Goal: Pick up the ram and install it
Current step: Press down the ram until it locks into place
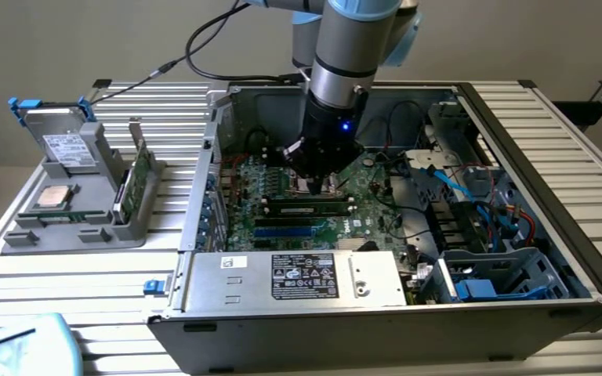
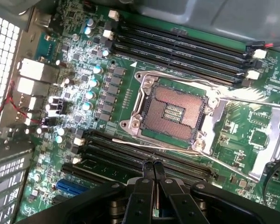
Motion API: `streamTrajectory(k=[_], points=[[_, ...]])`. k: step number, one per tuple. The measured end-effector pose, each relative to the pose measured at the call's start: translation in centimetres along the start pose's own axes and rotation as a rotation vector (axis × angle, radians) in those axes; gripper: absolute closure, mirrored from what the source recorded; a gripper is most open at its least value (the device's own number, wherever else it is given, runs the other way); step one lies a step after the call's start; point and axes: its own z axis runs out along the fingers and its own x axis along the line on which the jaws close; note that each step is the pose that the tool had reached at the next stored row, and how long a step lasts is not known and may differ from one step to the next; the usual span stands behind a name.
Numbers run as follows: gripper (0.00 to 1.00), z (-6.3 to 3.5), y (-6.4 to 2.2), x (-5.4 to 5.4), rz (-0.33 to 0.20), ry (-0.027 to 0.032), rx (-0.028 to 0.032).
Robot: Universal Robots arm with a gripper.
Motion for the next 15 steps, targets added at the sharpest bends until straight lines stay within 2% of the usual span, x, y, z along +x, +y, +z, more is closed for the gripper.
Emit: streamTrajectory(k=[5, 7, 9, 11, 15], points=[[0.9, 0.02, 0.0, -0.01, 0.063, -0.0051, -0.0049], [0.9, 0.02, 0.0, 0.0, 0.082, -0.0111, -0.0015], [0.9, 0.02, 0.0, -0.01, 0.098, -0.0187, 0.0042], [0.9, 0.02, 0.0, 0.0, 0.113, -0.0274, 0.0128], [0.9, 0.02, 0.0, 0.0, 0.14, -0.0484, 0.0362]])
